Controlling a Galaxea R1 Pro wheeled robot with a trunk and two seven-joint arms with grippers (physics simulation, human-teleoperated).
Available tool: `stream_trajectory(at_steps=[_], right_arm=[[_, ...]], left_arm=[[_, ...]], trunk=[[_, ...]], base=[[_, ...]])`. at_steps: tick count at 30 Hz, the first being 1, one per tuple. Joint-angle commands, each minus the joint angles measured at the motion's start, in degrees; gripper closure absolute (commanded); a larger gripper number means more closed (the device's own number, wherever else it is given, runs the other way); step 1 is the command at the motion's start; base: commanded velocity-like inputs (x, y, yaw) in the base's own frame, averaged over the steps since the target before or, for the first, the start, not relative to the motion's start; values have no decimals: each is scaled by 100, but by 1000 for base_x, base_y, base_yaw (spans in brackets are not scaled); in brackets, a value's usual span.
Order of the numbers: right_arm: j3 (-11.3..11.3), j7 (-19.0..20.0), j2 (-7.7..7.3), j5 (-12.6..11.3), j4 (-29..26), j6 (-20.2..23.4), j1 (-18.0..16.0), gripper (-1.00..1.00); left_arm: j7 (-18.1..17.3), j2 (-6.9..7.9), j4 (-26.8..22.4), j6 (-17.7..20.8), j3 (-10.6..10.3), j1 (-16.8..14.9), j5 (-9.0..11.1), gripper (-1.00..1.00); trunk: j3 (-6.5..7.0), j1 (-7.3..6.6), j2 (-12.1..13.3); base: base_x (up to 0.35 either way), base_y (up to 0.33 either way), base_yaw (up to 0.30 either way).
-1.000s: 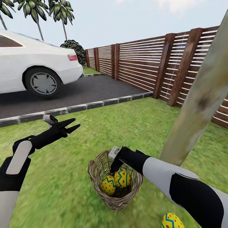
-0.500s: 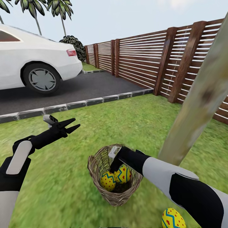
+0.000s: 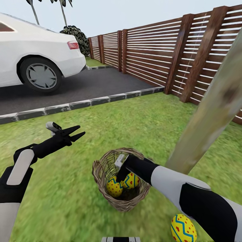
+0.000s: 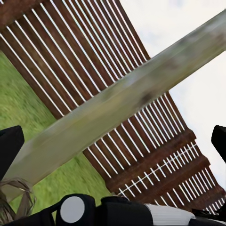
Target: Take the three Easter eggs out of the wicker basket on the lawn in the garden, then place them on the lawn next to a single tree (choose any tree) so that all three eggs are next to the same tree and none are left in the basket.
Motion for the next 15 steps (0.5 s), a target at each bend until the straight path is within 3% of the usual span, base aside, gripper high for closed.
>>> stream_trajectory(at_steps=[1, 11, 15], right_arm=[[22, 16, 0, -3, -4, 14, -37, -100], [20, 19, 0, -36, 5, 14, -96, -100], [20, 19, -7, -40, 12, 16, -93, -100]], left_arm=[[-21, 0, 1, 24, 3, -4, -6, -100], [-29, 21, 3, 27, 6, -4, 34, -100], [-30, 17, 1, 32, 8, -4, 38, -100]], trunk=[[-28, 1, -4], [-72, 6, -7], [-72, 6, -7]], base=[[0, 0, 0], [5, 1, 0], [232, 5, 0]])
